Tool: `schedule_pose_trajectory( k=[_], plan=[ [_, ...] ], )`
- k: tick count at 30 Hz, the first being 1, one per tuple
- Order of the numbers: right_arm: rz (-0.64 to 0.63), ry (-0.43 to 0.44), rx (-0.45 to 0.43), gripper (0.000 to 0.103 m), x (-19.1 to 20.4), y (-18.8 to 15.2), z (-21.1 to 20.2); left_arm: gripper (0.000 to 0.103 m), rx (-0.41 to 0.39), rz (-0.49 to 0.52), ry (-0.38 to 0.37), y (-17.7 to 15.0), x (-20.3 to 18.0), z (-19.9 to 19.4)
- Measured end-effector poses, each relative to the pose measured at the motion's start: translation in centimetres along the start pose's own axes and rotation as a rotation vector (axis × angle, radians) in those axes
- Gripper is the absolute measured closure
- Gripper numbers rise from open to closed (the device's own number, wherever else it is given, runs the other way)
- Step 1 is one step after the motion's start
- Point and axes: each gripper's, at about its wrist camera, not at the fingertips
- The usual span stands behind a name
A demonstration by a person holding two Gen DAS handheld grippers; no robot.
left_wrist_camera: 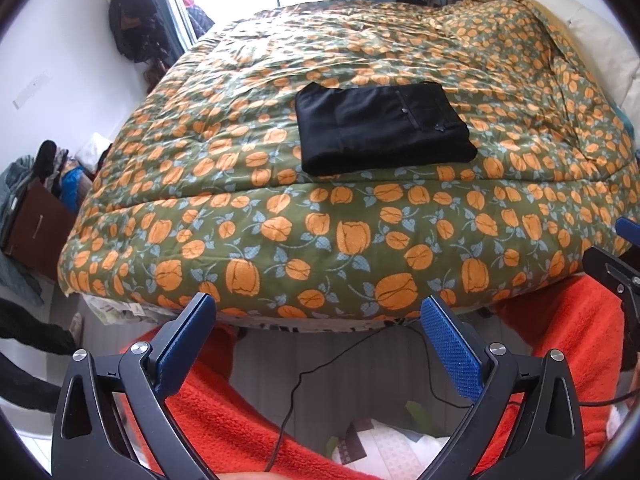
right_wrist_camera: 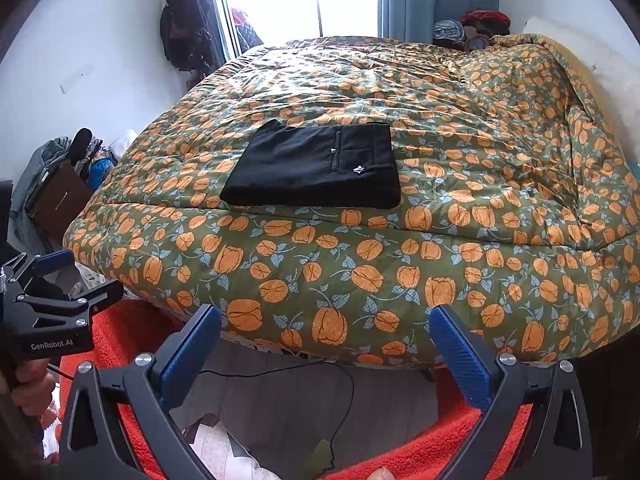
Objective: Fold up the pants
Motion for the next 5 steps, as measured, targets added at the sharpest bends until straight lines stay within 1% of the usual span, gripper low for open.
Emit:
schedule_pose_trajectory(
  k=[5],
  plan=[
    [0.001,0.001,0.0,0.0,-0.15,-0.05,-0.02,0.001,-0.009,0.018,0.0,-0.31,-0.53,-0.24]
  ],
)
Point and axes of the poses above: each gripper's, at about its wrist camera, not at the fingertips, and z roughly the way its jaws point, x to its left, y to its top, and after that the axes turned 1 degree about y, right-handed
